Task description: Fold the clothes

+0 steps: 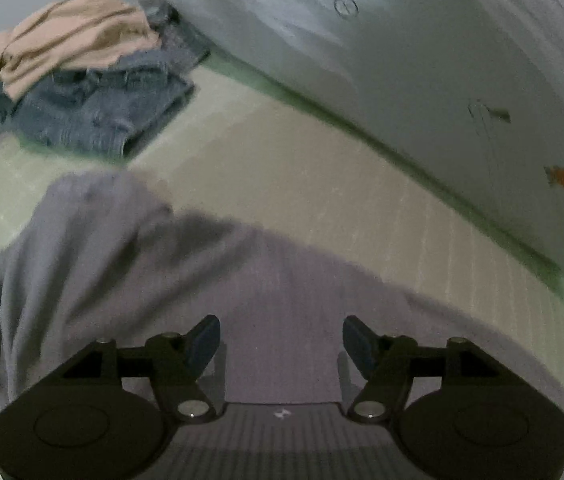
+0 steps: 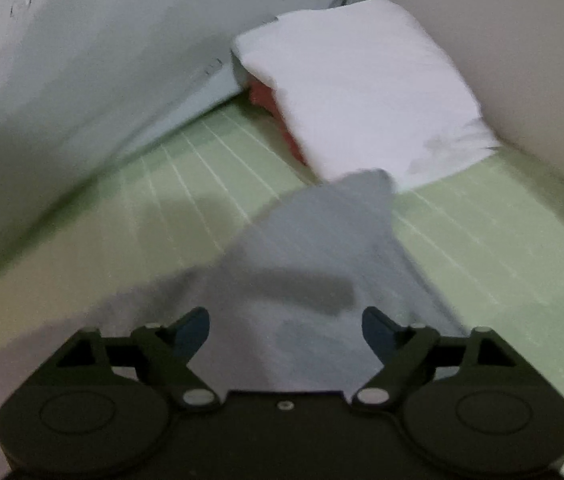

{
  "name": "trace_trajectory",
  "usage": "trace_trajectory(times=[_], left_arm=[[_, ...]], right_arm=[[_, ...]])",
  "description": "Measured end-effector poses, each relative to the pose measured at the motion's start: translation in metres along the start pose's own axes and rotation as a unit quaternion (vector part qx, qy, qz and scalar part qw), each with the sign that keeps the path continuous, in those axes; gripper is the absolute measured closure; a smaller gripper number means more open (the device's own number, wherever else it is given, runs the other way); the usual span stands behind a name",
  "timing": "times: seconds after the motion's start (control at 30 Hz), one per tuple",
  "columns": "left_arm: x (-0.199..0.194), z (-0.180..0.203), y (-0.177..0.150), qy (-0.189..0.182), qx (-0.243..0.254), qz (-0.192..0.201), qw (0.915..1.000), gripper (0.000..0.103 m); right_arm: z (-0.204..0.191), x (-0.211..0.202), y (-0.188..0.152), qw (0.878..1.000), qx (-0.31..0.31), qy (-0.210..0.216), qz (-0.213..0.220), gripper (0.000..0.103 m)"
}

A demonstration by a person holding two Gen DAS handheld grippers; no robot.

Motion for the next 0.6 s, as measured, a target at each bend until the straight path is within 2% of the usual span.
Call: trace_trajectory(times=[0.13, 0.23, 0.37, 0.47, 0.53, 0.57, 0.6], left_arm=[[-0.025, 0.013, -0.019, -0.004, 0.034, 0.001, 0.9994, 0.034], [-0.043, 0.021, -0.032, 0.0, 0.04, 0.002, 0.9992, 0.034], [-0.063, 0.03, -0.048, 0.007, 0.039, 0.005, 0.9992, 0.034], [-0.077, 0.031, -0.059, 0.016, 0.034, 0.01, 0.9992, 0.034], [-0.085, 0.032, -0.066, 0.022, 0.03, 0.013, 0.9992, 0.034], [-0.088, 0.032, -0.07, 0.025, 0.027, 0.013, 0.9992, 0.034], [-0.09, 0.031, -0.073, 0.027, 0.025, 0.012, 0.9992, 0.034]], right_arm=[[0.036, -0.001, -0.001, 0.999, -0.019, -0.032, 0.001, 0.018], [0.059, 0.008, 0.0, 0.999, -0.032, -0.041, -0.006, 0.017], [0.071, 0.022, -0.008, 0.999, -0.031, -0.014, -0.036, 0.019], [0.066, 0.023, -0.014, 0.998, -0.055, 0.011, -0.041, 0.027], [0.06, 0.019, -0.015, 0.996, -0.076, 0.033, -0.035, 0.049], [0.058, 0.017, -0.015, 0.995, -0.087, 0.046, -0.033, 0.055], [0.053, 0.014, -0.016, 0.991, -0.108, 0.067, -0.033, 0.077]])
Point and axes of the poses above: each gripper's, at about its wrist camera, not at the fingertips, and x roughly the way its jaws point, z to its right, y to its top, the point moved 7 cm from there along x, roughly the way its jaws point, and after that the axes turned 13 degrees about z, right-handed, at the moved point
